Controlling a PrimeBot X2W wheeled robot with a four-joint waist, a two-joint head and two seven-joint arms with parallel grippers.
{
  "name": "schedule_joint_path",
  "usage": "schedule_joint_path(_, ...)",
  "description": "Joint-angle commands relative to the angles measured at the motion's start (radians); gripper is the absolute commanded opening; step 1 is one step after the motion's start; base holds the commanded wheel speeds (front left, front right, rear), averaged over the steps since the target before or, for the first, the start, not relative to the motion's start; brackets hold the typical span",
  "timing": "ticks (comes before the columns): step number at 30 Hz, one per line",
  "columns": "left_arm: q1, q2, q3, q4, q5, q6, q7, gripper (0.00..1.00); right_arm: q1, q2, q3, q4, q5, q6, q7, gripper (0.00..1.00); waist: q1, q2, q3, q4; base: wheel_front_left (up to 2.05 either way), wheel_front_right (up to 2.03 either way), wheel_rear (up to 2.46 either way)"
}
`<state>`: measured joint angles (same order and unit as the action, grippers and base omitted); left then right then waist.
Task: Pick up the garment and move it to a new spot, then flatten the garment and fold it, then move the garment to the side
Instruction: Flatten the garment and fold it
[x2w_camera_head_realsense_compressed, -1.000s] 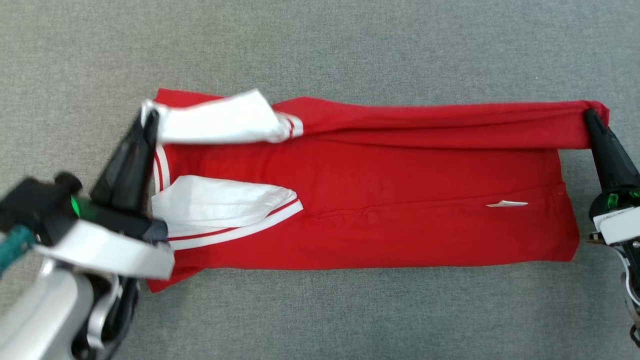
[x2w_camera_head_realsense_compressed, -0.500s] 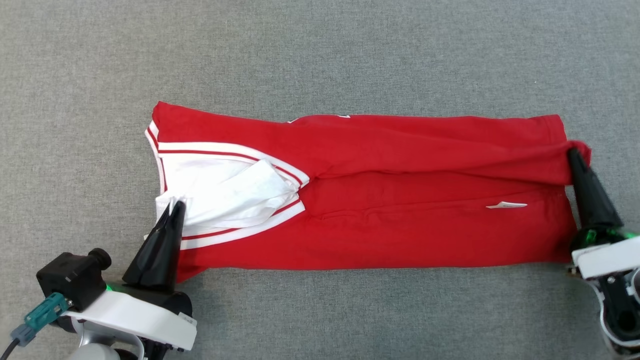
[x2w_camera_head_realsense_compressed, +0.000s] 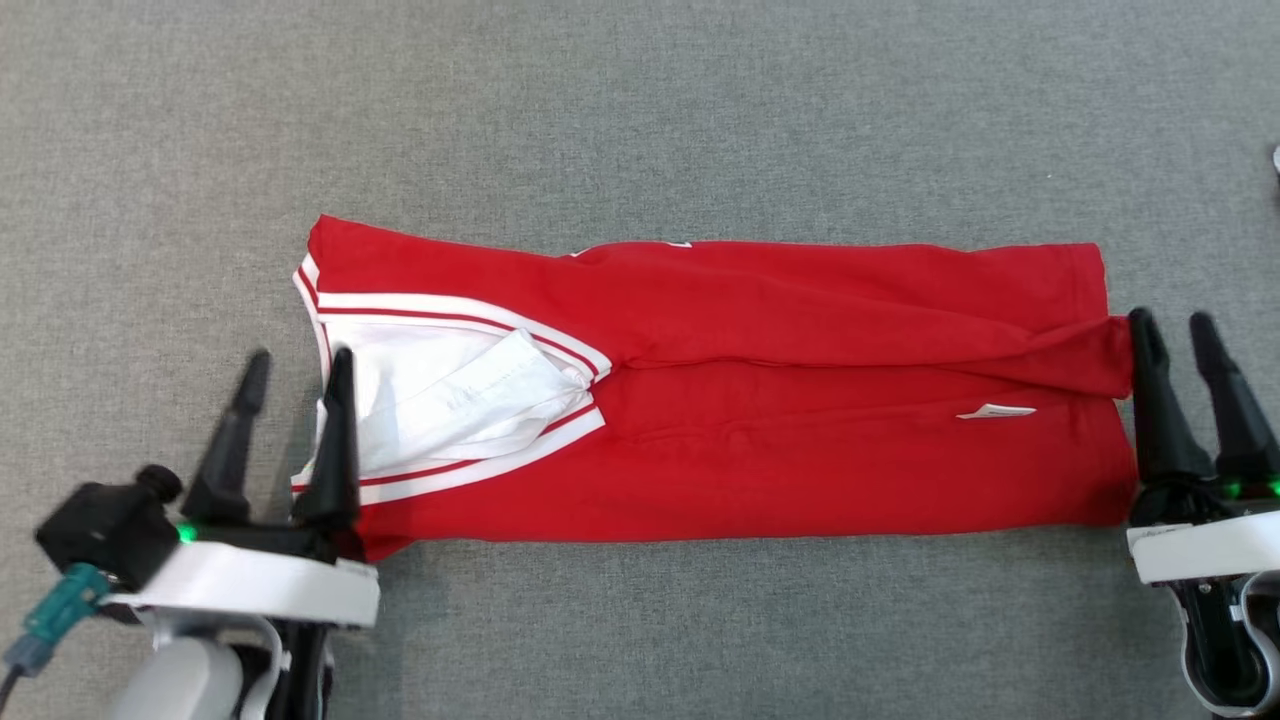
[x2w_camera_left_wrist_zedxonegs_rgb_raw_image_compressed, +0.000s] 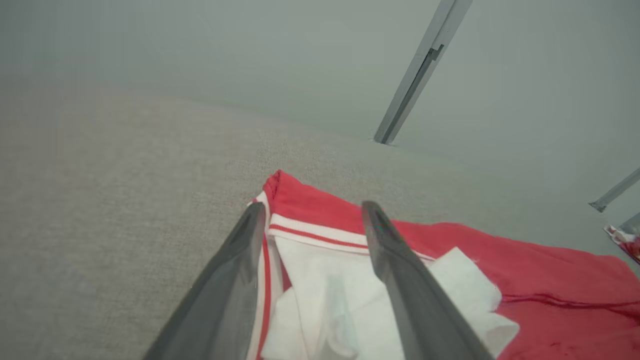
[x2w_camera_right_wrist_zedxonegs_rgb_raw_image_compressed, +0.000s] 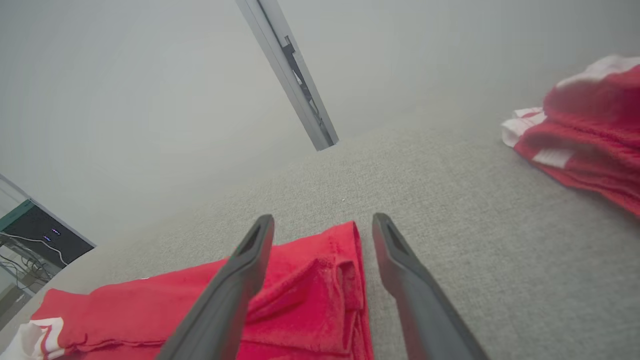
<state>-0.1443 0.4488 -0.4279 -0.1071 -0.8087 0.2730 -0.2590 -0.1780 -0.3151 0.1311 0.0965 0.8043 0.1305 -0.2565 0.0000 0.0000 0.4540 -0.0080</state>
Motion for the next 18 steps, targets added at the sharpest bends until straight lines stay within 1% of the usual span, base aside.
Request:
schedule_joint_path(1, -0.024, -0.021, 0.047, -0.011, 0.048, -0.011, -0.006, 1.00, 0.004, 0.021, -0.033, -0.019, -0.054, 0.001, -0.010, 1.00, 0.0000, 0.0000, -0.007, -0.003, 0.00, 0.00, 0.00)
schedule_joint_path(6, -0.032, -0.123, 0.184, -0.036, 0.189, -0.067, -0.006, 1.00, 0.011, 0.091, -0.125, -0.078, -0.230, 0.001, -0.010, 1.00, 0.0000, 0.0000, -0.025, -0.010, 0.00, 0.00, 0.00)
schedule_joint_path(10, -0.036, -0.193, 0.273, -0.040, 0.307, -0.115, -0.006, 1.00, 0.027, 0.131, -0.164, -0.095, -0.346, 0.001, -0.010, 1.00, 0.0000, 0.0000, -0.042, -0.011, 0.00, 0.00, 0.00)
schedule_joint_path(11, -0.037, -0.204, 0.285, -0.034, 0.333, -0.127, -0.006, 1.00, 0.027, 0.141, -0.165, -0.093, -0.361, 0.001, -0.010, 1.00, 0.0000, 0.0000, -0.046, -0.011, 0.00, 0.00, 0.00)
schedule_joint_path(13, -0.037, -0.221, 0.305, -0.019, 0.384, -0.152, -0.005, 1.00, 0.032, 0.140, -0.171, -0.083, -0.401, 0.001, -0.010, 1.00, 0.0000, 0.0000, -0.052, -0.010, 0.00, 0.00, 0.00)
schedule_joint_path(15, -0.029, -0.224, 0.313, 0.007, 0.428, -0.170, -0.005, 1.00, 0.039, 0.144, -0.168, -0.071, -0.426, 0.001, -0.010, 1.00, 0.0000, 0.0000, -0.059, -0.009, 0.00, 0.00, 0.00)
schedule_joint_path(18, -0.012, -0.226, 0.322, 0.053, 0.466, -0.192, -0.005, 1.00, 0.042, 0.147, -0.167, -0.054, -0.446, 0.001, -0.007, 1.00, 0.0000, 0.0000, -0.064, -0.008, 0.00, 0.00, 0.00)
